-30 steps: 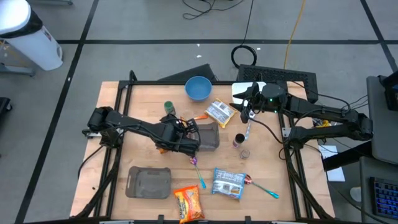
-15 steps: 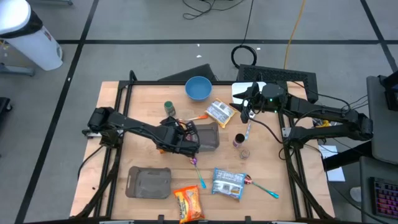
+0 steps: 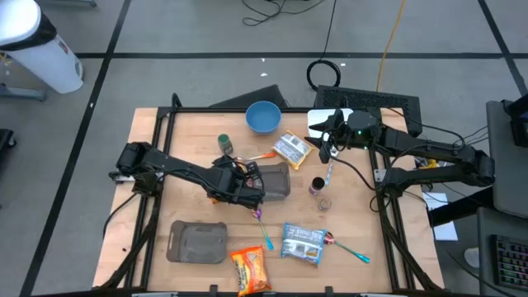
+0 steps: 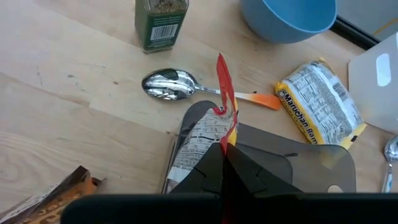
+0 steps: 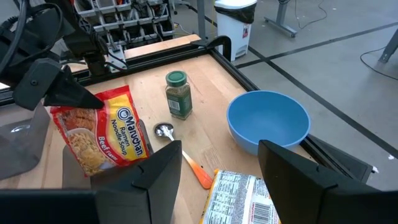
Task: Pick & Place Food Item
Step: Put the red noodle pack into the top black bin
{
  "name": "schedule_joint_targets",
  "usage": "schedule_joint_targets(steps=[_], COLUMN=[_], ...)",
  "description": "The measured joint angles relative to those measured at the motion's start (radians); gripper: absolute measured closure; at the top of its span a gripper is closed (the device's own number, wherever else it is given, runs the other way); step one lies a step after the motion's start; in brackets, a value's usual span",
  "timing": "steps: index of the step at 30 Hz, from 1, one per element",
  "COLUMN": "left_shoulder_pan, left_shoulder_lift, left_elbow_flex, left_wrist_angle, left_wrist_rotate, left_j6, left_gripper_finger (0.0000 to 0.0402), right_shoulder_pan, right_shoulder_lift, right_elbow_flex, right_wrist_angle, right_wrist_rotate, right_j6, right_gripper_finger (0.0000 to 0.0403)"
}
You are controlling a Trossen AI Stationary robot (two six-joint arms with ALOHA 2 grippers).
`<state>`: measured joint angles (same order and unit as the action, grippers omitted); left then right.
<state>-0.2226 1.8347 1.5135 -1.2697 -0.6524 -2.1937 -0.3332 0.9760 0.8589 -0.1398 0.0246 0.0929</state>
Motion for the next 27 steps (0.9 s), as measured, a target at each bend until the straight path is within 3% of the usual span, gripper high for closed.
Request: schedule_joint_targets(steps=[16,27], left_shoulder_pan=[0.0,0.0], left_shoulder_lift=[0.0,0.0], left_elbow_flex=[0.0,0.0], left_wrist_angle=[-0.006,-0.01], left_wrist_rotate=[-0.003,-0.003], left_j6=[0.026,0.064], left_gripper_finger=[0.0392,0.0332], right_shoulder_pan=[0.0,0.0], right_shoulder_lift=[0.0,0.0], right_elbow_flex=[0.0,0.0], right_wrist_angle=[-0.006,-0.007], right_wrist_rotate=[0.0,0.0], right_j6=[0.034,0.034], right_gripper_finger=[0.0195,0.0195])
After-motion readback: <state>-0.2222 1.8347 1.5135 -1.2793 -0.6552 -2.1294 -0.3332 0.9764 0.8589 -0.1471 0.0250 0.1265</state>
